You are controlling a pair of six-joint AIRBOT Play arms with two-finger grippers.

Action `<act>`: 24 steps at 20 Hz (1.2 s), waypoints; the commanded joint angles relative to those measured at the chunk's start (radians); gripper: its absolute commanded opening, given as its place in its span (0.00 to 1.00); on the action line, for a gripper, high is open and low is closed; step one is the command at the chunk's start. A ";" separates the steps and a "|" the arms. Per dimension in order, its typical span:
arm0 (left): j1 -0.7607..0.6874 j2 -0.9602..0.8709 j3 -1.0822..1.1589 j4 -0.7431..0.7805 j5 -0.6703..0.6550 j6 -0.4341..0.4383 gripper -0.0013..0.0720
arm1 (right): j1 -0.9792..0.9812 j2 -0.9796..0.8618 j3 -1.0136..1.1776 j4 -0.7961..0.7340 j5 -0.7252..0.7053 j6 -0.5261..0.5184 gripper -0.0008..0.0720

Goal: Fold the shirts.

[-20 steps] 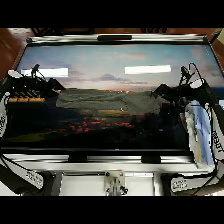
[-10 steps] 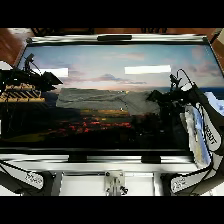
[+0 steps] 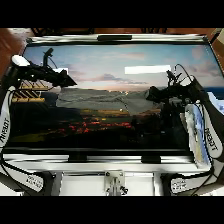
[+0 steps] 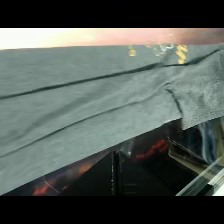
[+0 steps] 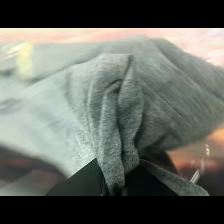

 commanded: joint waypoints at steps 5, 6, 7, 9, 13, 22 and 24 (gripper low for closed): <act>-0.283 -0.019 0.001 -0.020 0.195 -0.172 0.06 | 0.000 0.321 0.029 -0.016 0.180 0.089 0.11; -0.312 -0.017 0.001 -0.017 0.186 -0.169 0.06 | 0.000 0.357 0.029 -0.029 0.207 0.103 0.11; -0.344 -0.014 0.000 0.002 0.173 -0.168 0.06 | 0.001 0.389 0.029 -0.037 0.227 0.116 0.11; -0.418 -0.013 -0.015 0.043 0.157 -0.201 0.06 | 0.000 0.452 0.029 -0.045 0.261 0.142 0.11; -0.556 -0.014 -0.106 0.086 0.307 -0.260 0.06 | 0.000 0.564 0.029 -0.077 0.333 0.192 0.11; -0.703 -0.140 -0.130 -0.314 0.549 -0.142 0.06 | 0.001 0.688 0.029 -0.161 0.389 0.299 0.11; -0.738 -0.160 -0.130 -0.403 0.529 -0.091 0.06 | 0.001 0.688 0.029 -0.163 0.345 0.314 0.11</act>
